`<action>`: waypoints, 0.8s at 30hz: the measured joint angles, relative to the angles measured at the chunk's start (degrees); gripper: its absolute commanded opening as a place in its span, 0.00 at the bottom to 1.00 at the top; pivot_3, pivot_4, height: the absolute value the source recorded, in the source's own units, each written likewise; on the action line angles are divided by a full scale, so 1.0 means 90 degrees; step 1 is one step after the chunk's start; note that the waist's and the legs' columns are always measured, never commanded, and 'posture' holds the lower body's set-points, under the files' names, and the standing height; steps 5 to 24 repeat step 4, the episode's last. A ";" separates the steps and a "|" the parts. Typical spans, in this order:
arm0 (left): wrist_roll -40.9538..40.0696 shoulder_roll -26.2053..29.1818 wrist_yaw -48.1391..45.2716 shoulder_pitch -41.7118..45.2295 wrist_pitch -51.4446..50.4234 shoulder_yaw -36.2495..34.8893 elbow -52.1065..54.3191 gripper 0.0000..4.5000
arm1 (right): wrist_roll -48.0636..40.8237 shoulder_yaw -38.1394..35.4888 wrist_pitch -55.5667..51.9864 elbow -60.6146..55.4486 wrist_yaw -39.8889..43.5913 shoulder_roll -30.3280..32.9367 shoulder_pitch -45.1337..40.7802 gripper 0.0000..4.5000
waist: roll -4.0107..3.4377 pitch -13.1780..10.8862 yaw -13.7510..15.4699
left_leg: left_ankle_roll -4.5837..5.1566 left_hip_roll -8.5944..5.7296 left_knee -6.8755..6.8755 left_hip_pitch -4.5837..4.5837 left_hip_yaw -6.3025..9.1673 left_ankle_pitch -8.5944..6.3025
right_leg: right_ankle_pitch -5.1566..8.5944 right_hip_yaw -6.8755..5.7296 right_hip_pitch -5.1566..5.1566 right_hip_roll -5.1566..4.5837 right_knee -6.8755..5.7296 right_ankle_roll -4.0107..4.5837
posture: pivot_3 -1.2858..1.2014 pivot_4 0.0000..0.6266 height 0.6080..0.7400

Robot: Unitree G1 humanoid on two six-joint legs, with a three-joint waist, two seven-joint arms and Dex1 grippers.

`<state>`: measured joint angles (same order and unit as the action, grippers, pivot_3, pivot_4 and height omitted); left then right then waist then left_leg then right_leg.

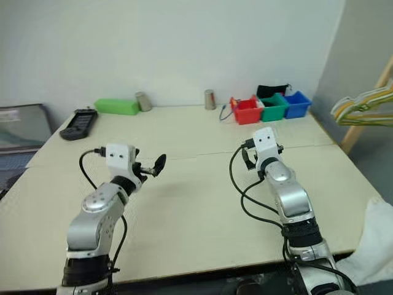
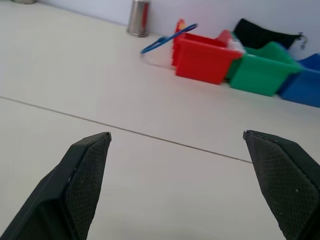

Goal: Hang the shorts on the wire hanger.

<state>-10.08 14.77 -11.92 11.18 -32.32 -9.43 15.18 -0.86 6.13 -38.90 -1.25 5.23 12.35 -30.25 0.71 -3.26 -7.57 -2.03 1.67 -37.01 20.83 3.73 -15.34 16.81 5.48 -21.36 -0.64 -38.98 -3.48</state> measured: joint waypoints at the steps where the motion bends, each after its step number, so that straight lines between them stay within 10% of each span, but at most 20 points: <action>1: 0.0003 -0.0031 0.0037 -0.0082 0.0000 -0.0002 0.0002 1.00 | -0.0002 -0.0003 0.0048 0.0078 0.0007 -0.0023 0.0022 1.00 | 0.0000 0.0000 0.0061 | -0.0001 -0.0001 0.0001 0.0001 0.0000 0.0000 | 0.0000 0.0002 0.0000 0.0001 -0.0001 0.0000 | 0.53 0.00 1.00; 24: -0.0004 -0.0287 0.0248 -0.0358 0.0031 -0.0014 0.0007 1.00 | -0.0036 -0.0080 0.0140 0.0212 0.0016 -0.0154 0.0173 1.00 | 0.0001 0.0001 0.0276 | -0.0001 -0.0002 0.0001 -0.0002 -0.0006 0.0001 | -0.0003 0.0004 0.0001 0.0003 -0.0002 0.0005 | 0.53 0.00 1.00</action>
